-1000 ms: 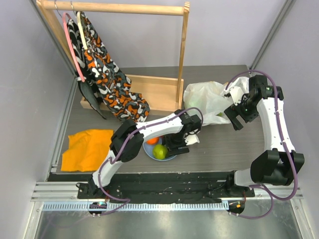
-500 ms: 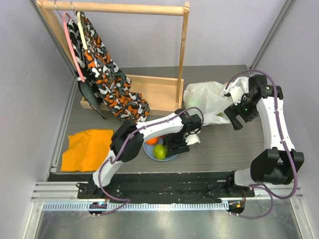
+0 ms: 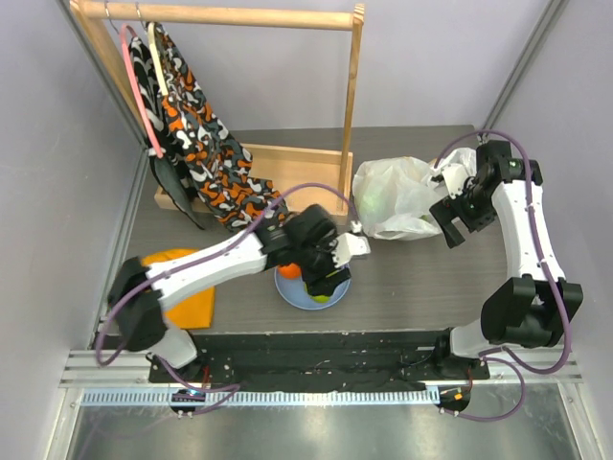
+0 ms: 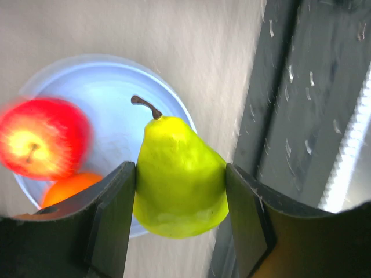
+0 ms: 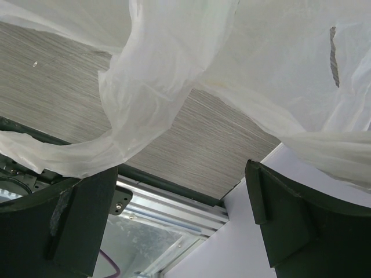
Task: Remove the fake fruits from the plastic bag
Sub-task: Adjust the fake fruit on the plate.
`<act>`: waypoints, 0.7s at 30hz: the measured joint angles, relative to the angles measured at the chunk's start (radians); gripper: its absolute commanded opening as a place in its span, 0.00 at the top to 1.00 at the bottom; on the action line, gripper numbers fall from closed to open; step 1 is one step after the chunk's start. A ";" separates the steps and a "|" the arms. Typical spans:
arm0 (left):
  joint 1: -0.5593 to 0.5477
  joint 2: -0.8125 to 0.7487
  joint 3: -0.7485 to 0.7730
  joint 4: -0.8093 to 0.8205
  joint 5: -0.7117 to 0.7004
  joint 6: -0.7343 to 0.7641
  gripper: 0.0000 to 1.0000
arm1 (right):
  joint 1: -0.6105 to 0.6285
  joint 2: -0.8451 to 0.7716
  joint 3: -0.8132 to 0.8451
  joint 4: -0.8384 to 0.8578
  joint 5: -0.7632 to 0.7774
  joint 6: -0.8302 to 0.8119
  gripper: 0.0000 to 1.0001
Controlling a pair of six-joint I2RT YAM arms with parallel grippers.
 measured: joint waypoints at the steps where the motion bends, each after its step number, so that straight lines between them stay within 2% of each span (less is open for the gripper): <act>1: 0.008 -0.076 -0.095 0.106 0.014 -0.004 1.00 | 0.000 0.004 0.002 -0.002 0.000 0.006 0.00; 3: 0.022 -0.185 -0.252 0.304 0.019 -0.023 1.00 | 0.000 0.013 0.005 -0.009 0.001 0.019 0.00; 5: 0.024 -0.229 -0.354 0.484 0.011 -0.038 1.00 | 0.000 0.023 0.005 -0.019 0.002 0.033 0.00; 13: 0.014 -0.203 -0.685 1.184 -0.109 -0.074 1.00 | -0.001 0.039 0.005 -0.038 0.020 0.082 0.00; 18: 0.003 -0.099 -0.776 1.485 -0.235 -0.071 1.00 | -0.001 0.039 -0.022 -0.040 0.047 0.095 0.00; 21: -0.001 -0.087 -0.826 1.617 -0.267 -0.073 1.00 | -0.001 0.039 -0.038 -0.045 0.062 0.097 0.00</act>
